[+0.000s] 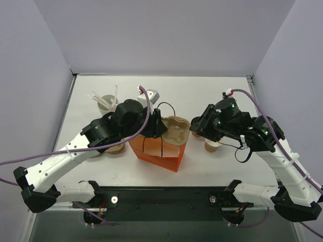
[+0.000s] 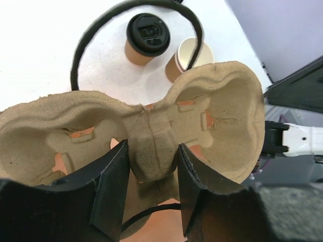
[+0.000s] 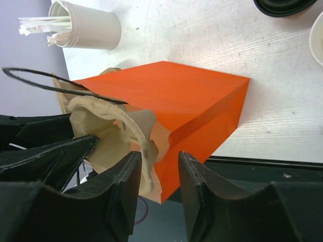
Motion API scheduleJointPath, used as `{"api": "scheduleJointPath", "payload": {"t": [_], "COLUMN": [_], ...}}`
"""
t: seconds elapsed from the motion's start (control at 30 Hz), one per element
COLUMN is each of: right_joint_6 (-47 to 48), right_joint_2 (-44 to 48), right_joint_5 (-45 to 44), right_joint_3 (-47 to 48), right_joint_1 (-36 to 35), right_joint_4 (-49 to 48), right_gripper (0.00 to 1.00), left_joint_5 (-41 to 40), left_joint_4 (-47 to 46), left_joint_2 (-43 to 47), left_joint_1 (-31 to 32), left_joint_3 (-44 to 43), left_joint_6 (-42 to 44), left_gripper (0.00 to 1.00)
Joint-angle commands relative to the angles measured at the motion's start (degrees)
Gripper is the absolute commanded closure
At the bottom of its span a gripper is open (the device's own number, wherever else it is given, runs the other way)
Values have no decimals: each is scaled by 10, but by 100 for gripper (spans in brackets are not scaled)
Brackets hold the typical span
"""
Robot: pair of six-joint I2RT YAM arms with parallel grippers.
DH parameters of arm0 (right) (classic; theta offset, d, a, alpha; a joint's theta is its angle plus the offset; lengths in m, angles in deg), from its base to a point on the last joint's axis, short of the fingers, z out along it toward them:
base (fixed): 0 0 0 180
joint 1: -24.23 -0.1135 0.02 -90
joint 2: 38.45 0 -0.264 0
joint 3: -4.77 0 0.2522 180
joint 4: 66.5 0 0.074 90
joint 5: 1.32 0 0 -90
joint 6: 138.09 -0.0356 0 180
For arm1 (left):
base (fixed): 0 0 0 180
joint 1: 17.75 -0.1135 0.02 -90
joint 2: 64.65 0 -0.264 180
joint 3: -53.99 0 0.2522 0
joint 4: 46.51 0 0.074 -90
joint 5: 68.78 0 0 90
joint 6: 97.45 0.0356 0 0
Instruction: Pack the takeout coffee
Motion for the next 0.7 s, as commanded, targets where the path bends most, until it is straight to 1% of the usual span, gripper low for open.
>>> {"api": "scheduleJointPath", "payload": {"t": [0.0, 0.07, 0.17, 0.3, 0.4, 0.53, 0.57, 0.67], "right_joint_6": [9, 13, 3, -30, -42, -66, -71, -76], "right_joint_2": [17, 23, 33, 59, 66, 59, 54, 48], "right_joint_5": [-20, -15, -15, -10, -1, 14, 30, 32], "right_joint_3": [4, 2, -3, -66, -93, -127, -133, -150], "right_joint_1": [5, 5, 6, 5, 4, 0, -2, -28], "right_joint_4": [2, -11, -12, -20, -51, -99, -106, -138], "right_gripper": [63, 61, 63, 64, 64, 64, 64, 64], "left_joint_5": [-13, -14, 4, 29, 55, 68, 69, 71], "left_joint_4": [21, 23, 17, 11, -3, -3, -4, -3], "left_joint_2": [21, 24, 30, 37, 48, 55, 56, 56], "left_joint_1": [-5, -10, -17, -32, -49, -62, -63, -68], "left_joint_3": [4, 4, 10, 15, 26, 39, 40, 41], "left_joint_6": [25, 28, 30, 29, 20, 14, 14, 14], "left_gripper": [53, 53, 53, 53, 53, 53, 53, 53]}}
